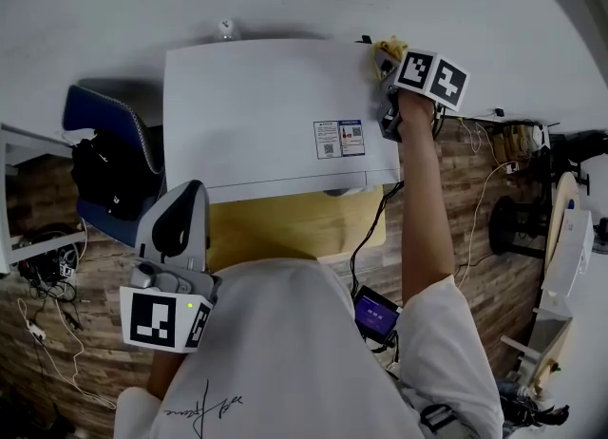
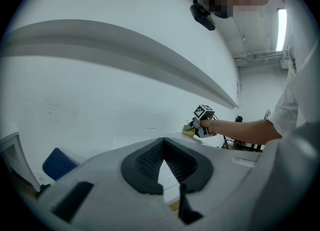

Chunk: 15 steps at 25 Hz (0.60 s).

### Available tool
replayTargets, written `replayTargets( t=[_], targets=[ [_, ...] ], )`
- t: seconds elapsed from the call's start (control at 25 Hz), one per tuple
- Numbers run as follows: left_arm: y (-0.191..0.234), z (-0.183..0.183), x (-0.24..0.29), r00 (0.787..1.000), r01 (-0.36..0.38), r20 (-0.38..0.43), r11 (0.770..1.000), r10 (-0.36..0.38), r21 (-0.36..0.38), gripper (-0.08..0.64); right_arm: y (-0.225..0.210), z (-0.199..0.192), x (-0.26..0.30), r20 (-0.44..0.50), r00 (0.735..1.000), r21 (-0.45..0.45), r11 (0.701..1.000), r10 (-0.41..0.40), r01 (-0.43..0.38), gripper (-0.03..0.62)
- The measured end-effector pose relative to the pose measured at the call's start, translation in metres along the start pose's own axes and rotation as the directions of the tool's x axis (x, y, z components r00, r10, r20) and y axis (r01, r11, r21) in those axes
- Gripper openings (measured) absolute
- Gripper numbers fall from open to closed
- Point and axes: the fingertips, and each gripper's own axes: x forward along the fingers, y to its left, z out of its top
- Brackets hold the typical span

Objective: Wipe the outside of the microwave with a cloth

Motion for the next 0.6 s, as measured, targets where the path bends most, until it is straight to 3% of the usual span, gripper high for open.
replayTargets(
  t=[0.6],
  targets=[
    [0.016, -0.003, -0.016, 1.0, 0.021, -0.005, 1.0, -0.021, -0.007, -0.008, 0.013, -0.003, 0.002, 0.0, 1.0, 0.029, 0.999, -0.027, 0.027, 0.115]
  ],
)
